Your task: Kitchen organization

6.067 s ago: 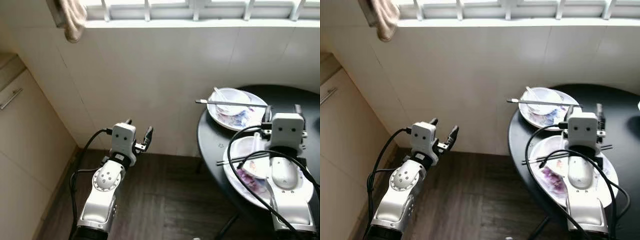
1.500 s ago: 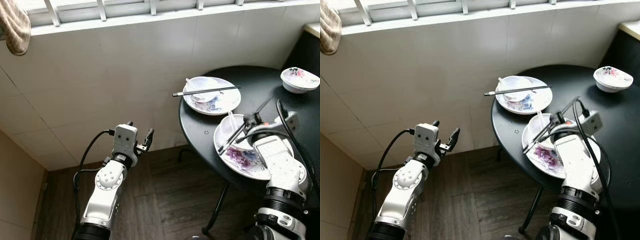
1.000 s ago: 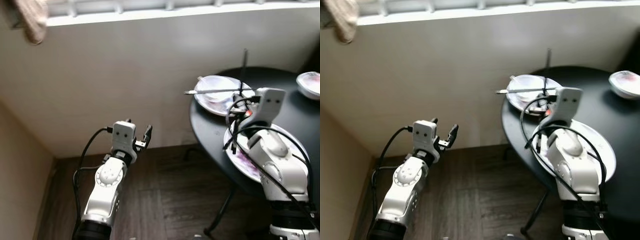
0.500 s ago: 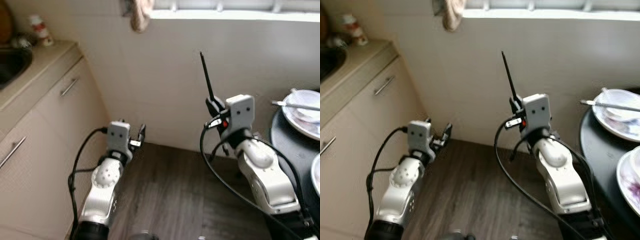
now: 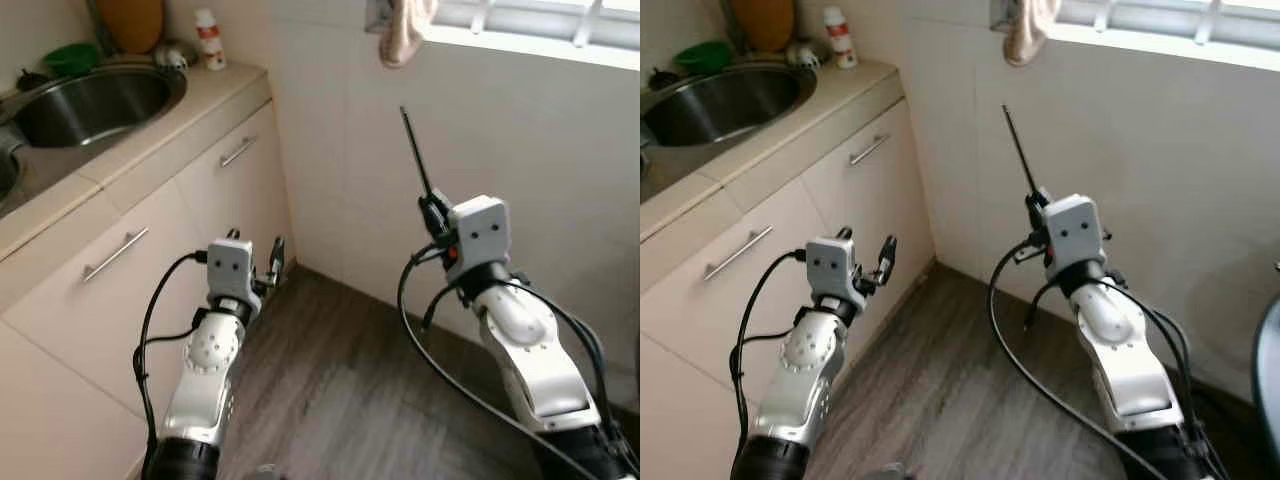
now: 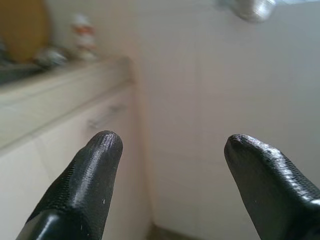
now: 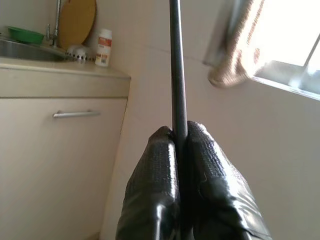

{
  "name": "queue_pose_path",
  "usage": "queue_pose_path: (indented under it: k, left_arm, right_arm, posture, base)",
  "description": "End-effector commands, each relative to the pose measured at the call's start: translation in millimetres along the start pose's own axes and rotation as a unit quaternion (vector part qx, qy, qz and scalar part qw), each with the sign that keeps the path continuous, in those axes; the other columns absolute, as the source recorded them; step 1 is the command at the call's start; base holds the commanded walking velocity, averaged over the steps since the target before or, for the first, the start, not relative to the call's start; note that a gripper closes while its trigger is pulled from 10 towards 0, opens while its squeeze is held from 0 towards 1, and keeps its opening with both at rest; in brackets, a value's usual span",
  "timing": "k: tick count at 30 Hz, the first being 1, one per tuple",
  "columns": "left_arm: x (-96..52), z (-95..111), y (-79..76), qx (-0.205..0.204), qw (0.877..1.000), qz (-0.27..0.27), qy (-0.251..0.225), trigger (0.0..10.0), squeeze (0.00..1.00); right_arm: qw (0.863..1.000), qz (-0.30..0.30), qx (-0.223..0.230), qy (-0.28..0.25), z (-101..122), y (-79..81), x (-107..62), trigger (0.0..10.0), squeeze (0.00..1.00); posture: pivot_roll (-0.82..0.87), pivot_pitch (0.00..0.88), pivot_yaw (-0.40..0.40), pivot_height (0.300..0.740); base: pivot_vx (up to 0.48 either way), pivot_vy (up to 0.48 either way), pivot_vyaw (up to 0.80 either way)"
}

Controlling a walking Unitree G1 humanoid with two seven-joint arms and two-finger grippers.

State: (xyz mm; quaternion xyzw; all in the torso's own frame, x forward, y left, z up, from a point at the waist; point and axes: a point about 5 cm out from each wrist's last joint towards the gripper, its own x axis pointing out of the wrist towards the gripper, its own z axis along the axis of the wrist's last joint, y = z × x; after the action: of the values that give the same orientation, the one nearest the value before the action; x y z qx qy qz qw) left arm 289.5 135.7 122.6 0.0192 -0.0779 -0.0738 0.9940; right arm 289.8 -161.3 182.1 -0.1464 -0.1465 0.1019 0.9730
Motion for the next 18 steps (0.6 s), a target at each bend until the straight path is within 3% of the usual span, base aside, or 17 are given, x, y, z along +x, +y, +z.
queue_pose_path:
  k: [1,18]
  left_arm:
    - [-0.9,7,10.5,0.006,1.000,0.021,-0.022,10.0,0.00]
    - [4.4,23,10.1,0.015,0.998,0.021,-0.064,10.0,0.00]
  right_arm:
    - [0.999,0.008,-0.013,-0.036,14,5.8,6.0,0.0,0.00]
    - [0.998,-0.012,-0.018,-0.058,19,4.0,10.6,0.0,0.00]
  posture:
    - [-0.11,0.009,0.031,0.740]
    - [-0.10,0.000,0.031,0.740]
  base:
    - [0.304,0.000,0.80]
    - [0.302,0.000,0.80]
